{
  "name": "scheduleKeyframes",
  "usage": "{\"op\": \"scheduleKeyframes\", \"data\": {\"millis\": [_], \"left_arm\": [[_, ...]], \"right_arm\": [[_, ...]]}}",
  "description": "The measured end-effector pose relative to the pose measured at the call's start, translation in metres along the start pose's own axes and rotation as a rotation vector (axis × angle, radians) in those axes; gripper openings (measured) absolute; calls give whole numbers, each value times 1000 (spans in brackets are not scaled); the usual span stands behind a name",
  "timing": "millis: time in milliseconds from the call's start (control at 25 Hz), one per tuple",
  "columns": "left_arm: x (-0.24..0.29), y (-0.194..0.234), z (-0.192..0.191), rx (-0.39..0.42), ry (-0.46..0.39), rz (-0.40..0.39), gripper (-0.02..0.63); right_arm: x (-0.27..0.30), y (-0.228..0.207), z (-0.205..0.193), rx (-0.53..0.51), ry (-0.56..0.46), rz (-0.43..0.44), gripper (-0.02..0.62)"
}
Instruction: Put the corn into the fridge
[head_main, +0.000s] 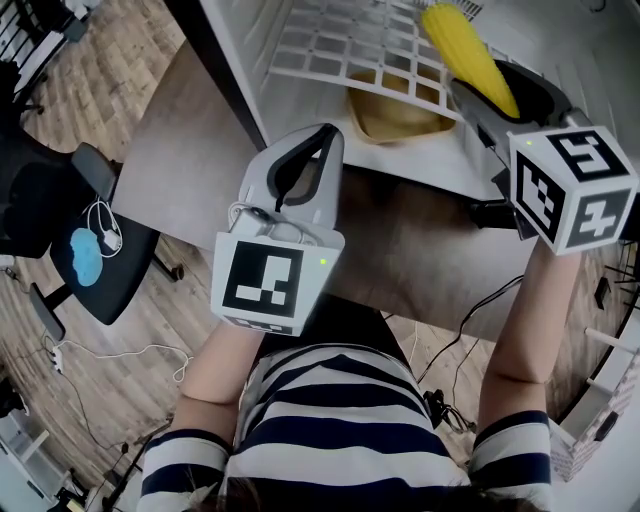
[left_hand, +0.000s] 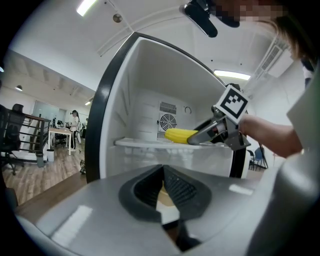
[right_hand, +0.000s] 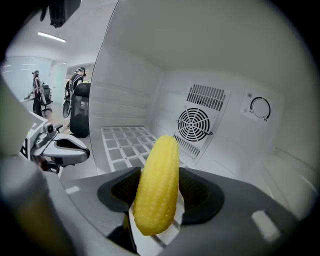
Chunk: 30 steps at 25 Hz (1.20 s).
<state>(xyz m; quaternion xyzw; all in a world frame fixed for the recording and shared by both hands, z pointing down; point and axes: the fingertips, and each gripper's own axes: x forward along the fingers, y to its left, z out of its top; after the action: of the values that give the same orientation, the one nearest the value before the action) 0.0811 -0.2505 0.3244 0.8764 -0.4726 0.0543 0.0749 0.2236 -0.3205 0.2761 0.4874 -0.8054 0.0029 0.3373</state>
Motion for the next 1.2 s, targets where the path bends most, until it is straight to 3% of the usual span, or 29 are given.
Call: {"op": "scheduleKeyframes", "data": {"millis": [400, 880, 1200], "left_arm": [[-5, -3, 3, 7, 7, -24, 0], [-27, -5, 19, 38, -1, -102, 0], [-42, 2, 31, 75, -20, -104, 0]], "right_arm": [[-21, 1, 11, 54, -117, -48, 269], [-67, 8, -3, 159, -163, -197, 188], [-95, 29, -22, 232, -201, -275, 128]]}}
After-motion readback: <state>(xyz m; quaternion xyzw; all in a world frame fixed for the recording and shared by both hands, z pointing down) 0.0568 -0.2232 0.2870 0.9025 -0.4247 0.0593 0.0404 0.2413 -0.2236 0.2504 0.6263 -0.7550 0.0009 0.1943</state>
